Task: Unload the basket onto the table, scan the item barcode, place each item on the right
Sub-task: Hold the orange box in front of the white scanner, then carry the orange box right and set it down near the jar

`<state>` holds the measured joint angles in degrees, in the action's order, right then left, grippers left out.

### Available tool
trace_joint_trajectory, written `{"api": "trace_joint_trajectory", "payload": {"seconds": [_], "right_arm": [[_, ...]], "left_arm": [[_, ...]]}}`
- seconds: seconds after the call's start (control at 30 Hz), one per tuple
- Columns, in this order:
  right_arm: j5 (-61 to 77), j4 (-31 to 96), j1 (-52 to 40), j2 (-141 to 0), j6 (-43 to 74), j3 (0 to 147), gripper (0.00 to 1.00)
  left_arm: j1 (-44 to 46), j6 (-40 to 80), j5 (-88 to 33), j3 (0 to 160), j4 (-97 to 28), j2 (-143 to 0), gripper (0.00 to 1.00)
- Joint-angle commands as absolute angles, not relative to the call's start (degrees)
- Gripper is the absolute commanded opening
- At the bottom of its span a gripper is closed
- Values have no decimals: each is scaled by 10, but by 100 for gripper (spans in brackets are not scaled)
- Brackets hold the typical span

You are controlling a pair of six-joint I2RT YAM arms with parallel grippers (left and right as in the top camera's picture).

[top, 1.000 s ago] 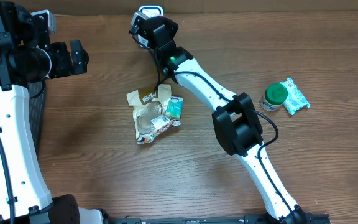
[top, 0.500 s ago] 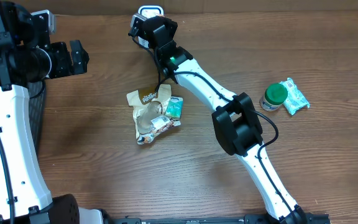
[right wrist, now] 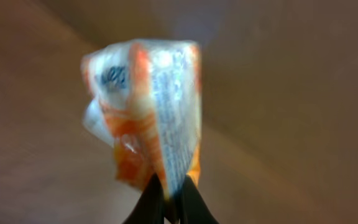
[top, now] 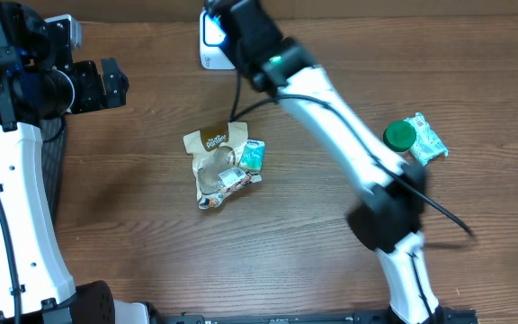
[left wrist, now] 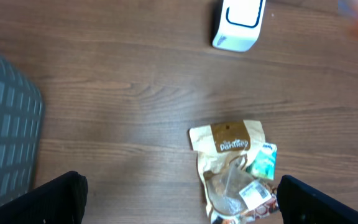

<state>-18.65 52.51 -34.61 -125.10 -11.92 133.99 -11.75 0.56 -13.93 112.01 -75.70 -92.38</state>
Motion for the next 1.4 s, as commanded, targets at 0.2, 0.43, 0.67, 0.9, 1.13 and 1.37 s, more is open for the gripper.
{"api": "trace_joint_trajectory", "payload": {"seconds": [0.2,0.43,0.67,0.9,1.13,1.37], "right_arm": [[55,852,-245,-1098,79,1349,4],[50,868,-186,-1107,90,1211,4],[9,719,-128,-1107,90,976,4],[-79,638,-111,-1107,90,884,7],[-128,652,-111,-1107,90,882,17],[-35,657,-112,-1107,90,902,64]], "left_arm": [[-120,13,-144,1124,-759,-925,100],[-120,13,-144,1124,-759,-925,100],[-120,13,-144,1124,-759,-925,100],[-120,13,-144,1124,-759,-925,100],[-120,13,-144,1124,-759,-925,100],[-120,13,-144,1124,-759,-925,100]]}}
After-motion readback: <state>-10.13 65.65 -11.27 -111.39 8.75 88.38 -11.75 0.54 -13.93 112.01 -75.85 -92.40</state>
